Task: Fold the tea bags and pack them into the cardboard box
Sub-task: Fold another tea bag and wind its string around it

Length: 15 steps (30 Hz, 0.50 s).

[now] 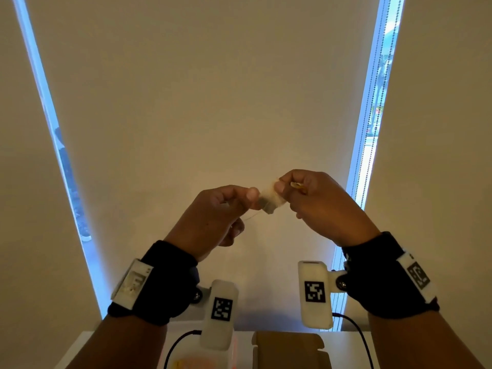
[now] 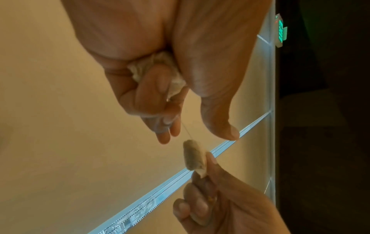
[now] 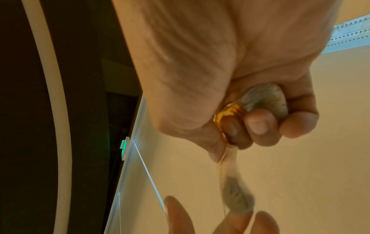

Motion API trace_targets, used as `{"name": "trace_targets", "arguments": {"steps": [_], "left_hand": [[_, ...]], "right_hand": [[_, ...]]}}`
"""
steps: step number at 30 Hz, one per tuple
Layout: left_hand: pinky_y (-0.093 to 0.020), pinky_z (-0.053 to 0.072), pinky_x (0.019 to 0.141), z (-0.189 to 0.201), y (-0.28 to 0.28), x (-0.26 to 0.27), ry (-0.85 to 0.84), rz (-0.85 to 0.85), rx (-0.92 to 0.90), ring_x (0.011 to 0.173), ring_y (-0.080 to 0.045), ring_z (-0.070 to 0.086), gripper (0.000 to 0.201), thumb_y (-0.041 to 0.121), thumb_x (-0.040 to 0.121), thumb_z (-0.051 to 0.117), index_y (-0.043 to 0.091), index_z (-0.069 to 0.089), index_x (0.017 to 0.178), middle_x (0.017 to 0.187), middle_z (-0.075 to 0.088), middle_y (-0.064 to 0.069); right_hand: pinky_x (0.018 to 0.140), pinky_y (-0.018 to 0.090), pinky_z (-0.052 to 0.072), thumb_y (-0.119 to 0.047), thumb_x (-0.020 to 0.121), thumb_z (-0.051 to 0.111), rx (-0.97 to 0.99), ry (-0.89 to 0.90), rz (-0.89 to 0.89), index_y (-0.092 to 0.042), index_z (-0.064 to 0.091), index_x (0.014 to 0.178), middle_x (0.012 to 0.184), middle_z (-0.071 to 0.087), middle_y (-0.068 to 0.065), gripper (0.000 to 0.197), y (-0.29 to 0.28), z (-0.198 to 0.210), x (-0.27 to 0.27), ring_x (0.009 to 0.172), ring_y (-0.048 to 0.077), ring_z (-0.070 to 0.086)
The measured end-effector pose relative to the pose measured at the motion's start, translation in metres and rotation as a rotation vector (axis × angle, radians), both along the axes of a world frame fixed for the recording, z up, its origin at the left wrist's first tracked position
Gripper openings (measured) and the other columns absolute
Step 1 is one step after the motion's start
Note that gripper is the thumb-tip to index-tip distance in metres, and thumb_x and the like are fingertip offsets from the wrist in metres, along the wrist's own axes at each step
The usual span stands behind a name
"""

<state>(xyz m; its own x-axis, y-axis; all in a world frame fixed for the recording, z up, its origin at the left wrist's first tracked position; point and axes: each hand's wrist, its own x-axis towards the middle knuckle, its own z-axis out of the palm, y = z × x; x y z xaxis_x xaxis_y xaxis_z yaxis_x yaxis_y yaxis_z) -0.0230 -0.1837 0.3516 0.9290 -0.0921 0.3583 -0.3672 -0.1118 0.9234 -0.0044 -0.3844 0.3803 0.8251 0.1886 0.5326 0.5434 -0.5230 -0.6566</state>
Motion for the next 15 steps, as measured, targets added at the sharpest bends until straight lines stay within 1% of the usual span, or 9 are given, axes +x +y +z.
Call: {"name": "trace_targets", "arguments": {"steps": [1, 2, 3, 4, 6, 9, 11, 13, 15], "left_hand": [[-0.022, 0.029, 0.044, 0.001, 0.000, -0.001, 0.000, 0.004, 0.003, 0.053, -0.015, 0.044, 0.042, 0.049, 0.091, 0.063, 0.012, 0.075, 0.107, 0.085, 0.073, -0.006], [-0.022, 0.029, 0.044, 0.000, -0.001, -0.001, 0.009, 0.011, -0.012, 0.053, -0.015, 0.045, 0.039, 0.045, 0.095, 0.060, 0.011, 0.074, 0.107, 0.090, 0.076, -0.002], [-0.022, 0.031, 0.043, -0.002, -0.001, 0.000, 0.030, 0.015, -0.041, 0.053, -0.015, 0.046, 0.036, 0.040, 0.099, 0.058, 0.009, 0.073, 0.108, 0.096, 0.077, -0.004], [-0.023, 0.033, 0.043, -0.005, -0.002, 0.000, 0.059, 0.013, -0.082, 0.053, -0.015, 0.047, 0.033, 0.035, 0.102, 0.057, 0.007, 0.072, 0.107, 0.098, 0.077, -0.007], [-0.023, 0.037, 0.042, -0.013, -0.001, 0.002, 0.126, -0.004, -0.163, 0.053, -0.016, 0.049, 0.028, 0.026, 0.105, 0.054, 0.004, 0.071, 0.106, 0.094, 0.076, -0.012], [-0.022, 0.040, 0.044, -0.022, -0.001, 0.003, 0.208, -0.034, -0.222, 0.054, -0.016, 0.053, 0.026, 0.020, 0.106, 0.051, 0.003, 0.070, 0.105, 0.087, 0.073, -0.011], [-0.022, 0.040, 0.044, -0.027, 0.000, 0.003, 0.236, -0.043, -0.205, 0.055, -0.015, 0.054, 0.026, 0.021, 0.106, 0.051, 0.004, 0.070, 0.106, 0.086, 0.073, -0.009], [-0.020, 0.035, 0.042, -0.030, 0.000, 0.003, 0.232, -0.029, -0.147, 0.052, -0.015, 0.052, 0.026, 0.022, 0.106, 0.052, 0.004, 0.071, 0.107, 0.085, 0.073, -0.008], [-0.019, 0.030, 0.041, -0.031, 0.002, 0.003, 0.201, 0.013, -0.089, 0.050, -0.015, 0.047, 0.025, 0.019, 0.106, 0.053, 0.004, 0.072, 0.105, 0.086, 0.074, -0.007]], "right_hand": [[0.076, 0.037, 0.053, -0.035, 0.100, 0.058, 0.013, -0.009, -0.003, -0.027, 0.071, 0.089, 0.059, 0.059, -0.019, 0.019, 0.000, 0.000, -0.001, 0.066, 0.008, 0.056], [0.076, 0.035, 0.052, -0.035, 0.100, 0.058, 0.029, -0.020, -0.010, -0.027, 0.071, 0.089, 0.058, 0.059, -0.022, 0.019, 0.000, 0.001, -0.001, 0.066, 0.007, 0.056], [0.076, 0.035, 0.052, -0.035, 0.100, 0.057, 0.045, -0.030, -0.018, -0.027, 0.071, 0.089, 0.059, 0.059, -0.023, 0.019, -0.001, 0.001, -0.001, 0.067, 0.006, 0.057], [0.077, 0.035, 0.052, -0.036, 0.100, 0.057, 0.061, -0.040, -0.028, -0.027, 0.071, 0.089, 0.060, 0.059, -0.021, 0.019, -0.002, 0.001, -0.002, 0.068, 0.007, 0.057], [0.079, 0.036, 0.052, -0.035, 0.100, 0.057, 0.103, -0.059, -0.040, -0.027, 0.070, 0.089, 0.061, 0.060, -0.021, 0.020, -0.004, 0.002, -0.003, 0.069, 0.007, 0.057], [0.080, 0.034, 0.052, -0.031, 0.102, 0.055, 0.160, -0.095, -0.033, -0.028, 0.070, 0.087, 0.060, 0.060, -0.029, 0.021, -0.006, 0.006, -0.007, 0.067, 0.001, 0.059], [0.080, 0.032, 0.052, -0.030, 0.102, 0.055, 0.168, -0.121, -0.025, -0.030, 0.069, 0.084, 0.062, 0.061, -0.031, 0.023, -0.007, 0.008, -0.008, 0.067, -0.002, 0.059], [0.081, 0.034, 0.052, -0.031, 0.101, 0.055, 0.178, -0.121, -0.027, -0.030, 0.069, 0.084, 0.063, 0.062, -0.030, 0.022, -0.008, 0.009, -0.009, 0.068, 0.001, 0.058], [0.080, 0.032, 0.051, -0.031, 0.101, 0.056, 0.179, -0.111, -0.013, -0.029, 0.069, 0.083, 0.062, 0.062, -0.029, 0.023, -0.009, 0.010, -0.009, 0.066, -0.001, 0.057]]}}
